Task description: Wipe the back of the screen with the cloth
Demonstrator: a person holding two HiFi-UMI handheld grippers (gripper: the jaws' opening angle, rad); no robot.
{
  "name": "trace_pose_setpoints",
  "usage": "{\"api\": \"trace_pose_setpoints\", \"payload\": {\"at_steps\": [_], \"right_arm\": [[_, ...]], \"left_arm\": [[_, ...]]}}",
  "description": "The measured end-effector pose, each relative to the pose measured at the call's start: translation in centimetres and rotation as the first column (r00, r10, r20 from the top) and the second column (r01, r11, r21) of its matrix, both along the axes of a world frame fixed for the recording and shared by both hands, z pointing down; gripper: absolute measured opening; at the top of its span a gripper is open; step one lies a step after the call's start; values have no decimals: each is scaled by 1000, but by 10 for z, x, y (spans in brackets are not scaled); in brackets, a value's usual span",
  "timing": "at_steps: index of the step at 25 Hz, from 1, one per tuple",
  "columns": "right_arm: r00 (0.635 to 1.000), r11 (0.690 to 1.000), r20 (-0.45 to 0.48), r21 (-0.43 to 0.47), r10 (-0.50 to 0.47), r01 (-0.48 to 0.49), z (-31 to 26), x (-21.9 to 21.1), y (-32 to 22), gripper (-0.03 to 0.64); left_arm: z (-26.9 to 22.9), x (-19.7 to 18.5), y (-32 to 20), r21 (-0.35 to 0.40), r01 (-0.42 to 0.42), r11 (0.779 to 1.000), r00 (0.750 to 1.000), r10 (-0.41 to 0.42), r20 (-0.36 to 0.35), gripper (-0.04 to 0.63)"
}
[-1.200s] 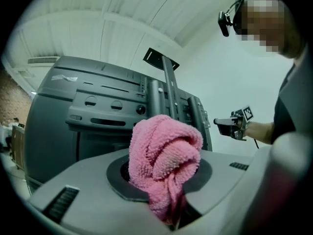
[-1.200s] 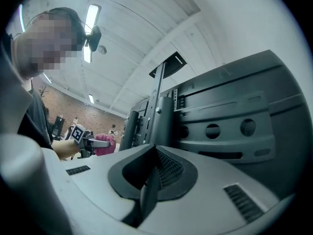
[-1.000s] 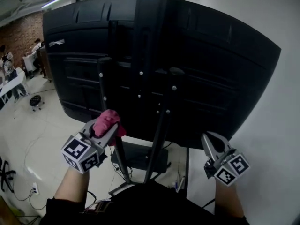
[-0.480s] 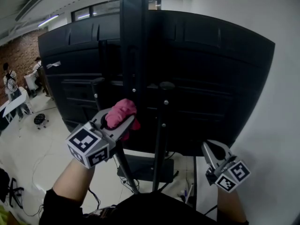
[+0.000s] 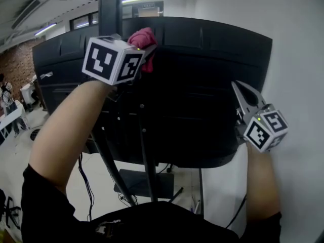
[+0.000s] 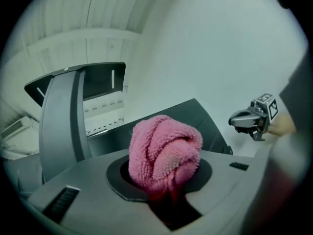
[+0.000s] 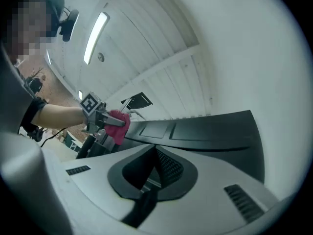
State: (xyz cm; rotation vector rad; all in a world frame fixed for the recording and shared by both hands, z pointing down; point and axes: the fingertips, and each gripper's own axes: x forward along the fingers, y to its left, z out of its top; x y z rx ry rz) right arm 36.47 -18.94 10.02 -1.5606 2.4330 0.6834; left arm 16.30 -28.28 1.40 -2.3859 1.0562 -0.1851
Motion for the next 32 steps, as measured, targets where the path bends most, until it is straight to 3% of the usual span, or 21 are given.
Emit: {"api": "trace_pose_setpoints", "payload": {"at_steps": [3, 4, 6, 8, 9, 12, 17, 22, 25, 27, 30, 32], "right_arm": [[998, 998, -12, 17, 67, -67, -19, 3, -9, 2], [996, 996, -17, 20, 84, -84, -21, -2, -11, 2], [995, 995, -37, 26, 95, -94, -22, -16, -18, 2], [996, 997, -48, 25, 81, -80, -20, -26, -24, 2], [996, 997, -48, 21, 76, -75, -19, -27, -25, 2], [995, 996, -46, 4, 84, -84, -11, -17, -26, 2], [992, 994, -49, -10, 112, -113, -1, 8, -20, 2], [988, 989, -41, -25, 147, -148, 7, 38, -3, 2], [986, 986, -35, -37, 162, -164, 14, 62, 6, 2], [985, 984, -26, -43, 170, -171, 19, 75, 9, 2], [984, 983, -13, -49, 176, -176, 27, 91, 15, 2], [985, 983, -9, -54, 175, -175, 32, 96, 21, 2]], "left_arm": [[-30, 21, -22, 21, 125, 992, 992, -126, 33, 114], [-38, 20, -36, 24, 214, 976, 975, -215, 48, 114], [-48, 10, -63, 34, 386, 922, 919, -387, 75, 114], [-48, 10, -80, 39, 456, 889, 883, -458, 106, 114], [-47, 16, -85, 35, 461, 887, 879, -461, 121, 115], [-40, 49, -84, 4, 417, 909, 898, -412, 156, 116], [-36, 133, -72, 55, 315, 948, 926, -319, 201, 115], [-45, 161, -68, 150, 342, 928, 903, -369, 222, 106], [-36, 195, -58, 182, 301, 936, 908, -340, 246, 115], [-29, 221, -54, 277, 318, 907, 864, -398, 309, 100], [-29, 245, -51, 443, 340, 829, 771, -516, 374, 98], [-29, 253, -49, 460, 341, 820, 750, -532, 392, 98]]}}
